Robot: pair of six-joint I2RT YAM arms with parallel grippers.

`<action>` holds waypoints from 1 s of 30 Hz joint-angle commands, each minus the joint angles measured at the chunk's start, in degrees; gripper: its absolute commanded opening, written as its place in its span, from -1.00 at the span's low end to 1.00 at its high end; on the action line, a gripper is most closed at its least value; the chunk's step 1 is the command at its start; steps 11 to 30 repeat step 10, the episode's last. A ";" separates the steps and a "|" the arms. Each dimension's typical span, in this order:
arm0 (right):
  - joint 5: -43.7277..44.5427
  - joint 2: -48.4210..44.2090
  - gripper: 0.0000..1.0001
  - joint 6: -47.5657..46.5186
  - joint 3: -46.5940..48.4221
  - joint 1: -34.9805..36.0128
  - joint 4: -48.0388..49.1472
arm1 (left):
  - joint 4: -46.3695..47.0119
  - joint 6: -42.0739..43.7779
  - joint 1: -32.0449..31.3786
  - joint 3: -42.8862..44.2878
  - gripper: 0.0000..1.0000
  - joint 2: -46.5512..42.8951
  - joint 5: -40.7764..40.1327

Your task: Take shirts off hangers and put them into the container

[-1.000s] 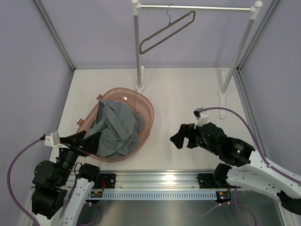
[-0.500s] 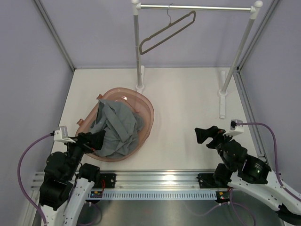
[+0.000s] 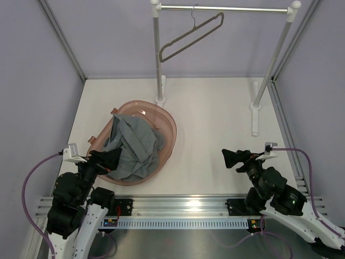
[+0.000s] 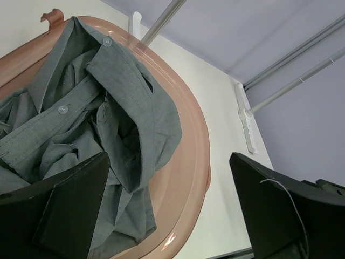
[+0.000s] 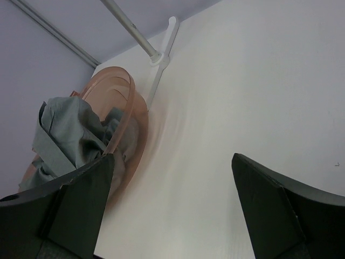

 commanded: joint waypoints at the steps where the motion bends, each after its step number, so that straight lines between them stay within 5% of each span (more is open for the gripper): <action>1: -1.76 -5.00 0.99 -2.19 -0.11 0.29 3.61 | 2.33 -0.95 0.32 0.17 0.97 -9.33 0.33; 30: -4.04 -6.14 0.99 -3.69 -1.25 0.38 5.64 | 1.37 -0.51 0.23 1.14 0.97 -9.32 -0.20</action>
